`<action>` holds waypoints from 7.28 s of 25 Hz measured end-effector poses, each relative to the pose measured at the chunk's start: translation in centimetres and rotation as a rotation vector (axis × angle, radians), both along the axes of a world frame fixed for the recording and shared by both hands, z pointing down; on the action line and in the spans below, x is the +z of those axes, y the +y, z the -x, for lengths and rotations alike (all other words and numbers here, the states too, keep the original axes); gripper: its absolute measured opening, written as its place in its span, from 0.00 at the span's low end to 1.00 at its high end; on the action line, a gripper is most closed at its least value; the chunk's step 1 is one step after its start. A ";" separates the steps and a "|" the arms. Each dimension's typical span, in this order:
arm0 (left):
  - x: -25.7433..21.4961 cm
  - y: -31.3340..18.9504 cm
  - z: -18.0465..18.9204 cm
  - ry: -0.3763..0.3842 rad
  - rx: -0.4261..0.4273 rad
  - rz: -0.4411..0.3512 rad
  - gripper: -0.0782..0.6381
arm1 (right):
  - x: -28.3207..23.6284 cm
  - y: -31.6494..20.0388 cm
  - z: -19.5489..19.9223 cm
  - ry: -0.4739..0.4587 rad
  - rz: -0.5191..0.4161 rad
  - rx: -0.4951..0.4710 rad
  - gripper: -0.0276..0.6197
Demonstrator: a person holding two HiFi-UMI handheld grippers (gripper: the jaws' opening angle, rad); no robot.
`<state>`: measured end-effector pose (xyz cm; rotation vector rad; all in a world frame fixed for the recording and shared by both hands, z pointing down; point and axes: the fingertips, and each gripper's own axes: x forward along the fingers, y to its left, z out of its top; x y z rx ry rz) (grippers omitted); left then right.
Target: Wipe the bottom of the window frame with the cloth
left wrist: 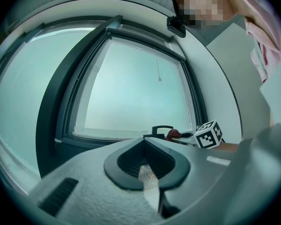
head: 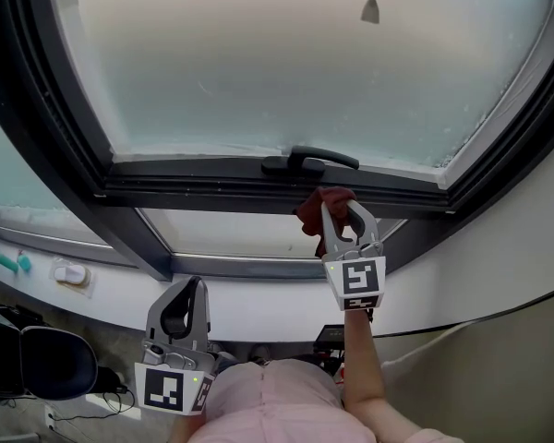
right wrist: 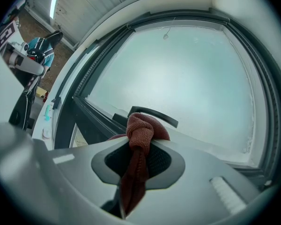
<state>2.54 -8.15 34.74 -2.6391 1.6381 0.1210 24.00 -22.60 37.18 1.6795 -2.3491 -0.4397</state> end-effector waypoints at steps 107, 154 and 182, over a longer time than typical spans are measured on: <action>-0.5 -1.2 3.0 -0.001 -0.022 -0.001 0.10 | 6.5 -2.0 7.0 -0.098 0.167 -0.057 0.14; 0.0 -3.1 -2.0 0.000 0.021 0.002 0.10 | 6.1 -0.4 -17.8 -0.190 0.123 0.362 0.16; 0.1 -3.2 -2.0 -0.002 0.033 0.008 0.10 | 6.0 0.8 -28.6 -0.224 0.112 0.630 0.15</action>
